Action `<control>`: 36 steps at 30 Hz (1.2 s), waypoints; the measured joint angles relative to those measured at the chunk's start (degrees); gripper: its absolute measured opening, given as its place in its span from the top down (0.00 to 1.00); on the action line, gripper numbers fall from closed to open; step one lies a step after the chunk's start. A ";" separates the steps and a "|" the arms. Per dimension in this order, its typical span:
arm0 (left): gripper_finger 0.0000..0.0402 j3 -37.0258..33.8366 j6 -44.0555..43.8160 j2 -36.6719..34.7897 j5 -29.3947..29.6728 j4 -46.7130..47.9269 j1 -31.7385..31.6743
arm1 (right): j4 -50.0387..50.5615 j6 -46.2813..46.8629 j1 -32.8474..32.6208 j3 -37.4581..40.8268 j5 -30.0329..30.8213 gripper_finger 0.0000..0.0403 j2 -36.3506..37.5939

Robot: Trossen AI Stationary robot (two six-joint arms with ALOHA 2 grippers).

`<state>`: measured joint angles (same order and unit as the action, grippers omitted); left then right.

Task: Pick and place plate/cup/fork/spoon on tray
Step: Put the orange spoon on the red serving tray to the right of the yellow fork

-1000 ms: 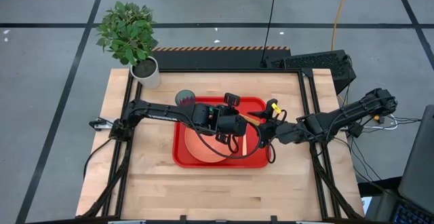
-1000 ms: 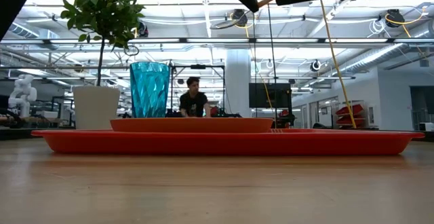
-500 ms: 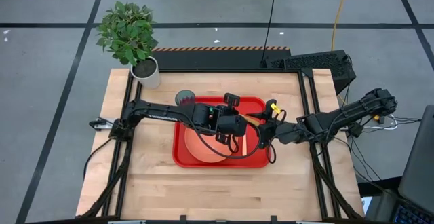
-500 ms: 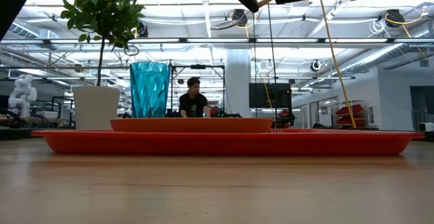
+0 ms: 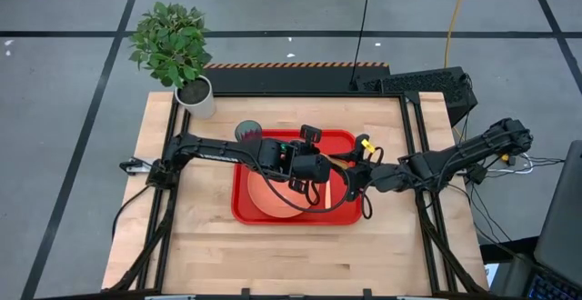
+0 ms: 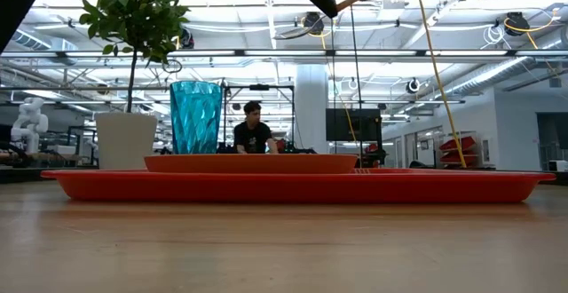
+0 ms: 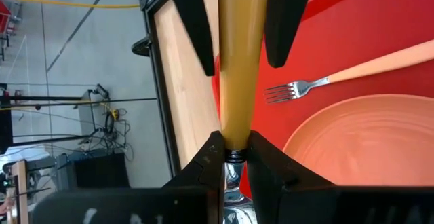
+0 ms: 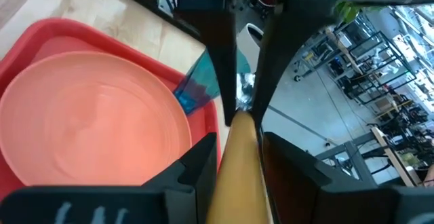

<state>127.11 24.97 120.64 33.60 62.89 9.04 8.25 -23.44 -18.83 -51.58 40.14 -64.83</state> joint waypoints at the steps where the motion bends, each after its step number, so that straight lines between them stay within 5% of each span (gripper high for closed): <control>1: 0.91 0.00 -0.02 0.00 0.00 -0.02 0.00 | 0.08 -0.02 0.00 0.27 0.04 0.72 0.01; 17: 0.91 0.00 -0.20 0.02 0.02 -0.02 -0.11 | -0.67 -0.81 0.00 1.19 0.26 0.81 0.01; 36: 0.91 0.00 -0.09 0.02 0.11 -0.15 -0.11 | -3.08 -1.51 0.00 1.23 -1.53 0.74 0.01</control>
<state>127.11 24.88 120.66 33.71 62.74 8.93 5.17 -24.95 -18.83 -50.35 38.61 -64.82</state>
